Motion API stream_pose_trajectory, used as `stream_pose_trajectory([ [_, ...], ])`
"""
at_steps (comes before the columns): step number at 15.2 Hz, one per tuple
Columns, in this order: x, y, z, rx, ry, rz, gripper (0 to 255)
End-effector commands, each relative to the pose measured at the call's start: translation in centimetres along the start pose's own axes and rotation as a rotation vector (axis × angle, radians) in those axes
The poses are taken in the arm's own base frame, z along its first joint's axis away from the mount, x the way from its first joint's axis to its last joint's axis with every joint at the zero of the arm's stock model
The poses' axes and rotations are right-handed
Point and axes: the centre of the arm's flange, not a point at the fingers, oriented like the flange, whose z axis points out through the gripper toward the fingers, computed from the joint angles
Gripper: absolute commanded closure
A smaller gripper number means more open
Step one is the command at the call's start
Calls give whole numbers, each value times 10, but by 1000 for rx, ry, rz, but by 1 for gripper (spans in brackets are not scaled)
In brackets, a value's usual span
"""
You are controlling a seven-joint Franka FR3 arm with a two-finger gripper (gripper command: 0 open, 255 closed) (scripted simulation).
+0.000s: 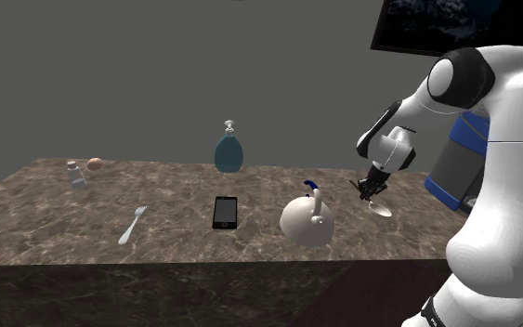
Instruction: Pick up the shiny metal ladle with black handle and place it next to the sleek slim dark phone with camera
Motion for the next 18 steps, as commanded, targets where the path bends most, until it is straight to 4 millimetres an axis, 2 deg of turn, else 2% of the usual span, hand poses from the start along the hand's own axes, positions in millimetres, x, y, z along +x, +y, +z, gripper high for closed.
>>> stream_pose_trajectory([
  [1,1,-1,-11,0,-1,0,255],
  [16,9,-9,-89,0,-1,0,255],
  [18,16,-34,-86,0,-1,0,255],
])
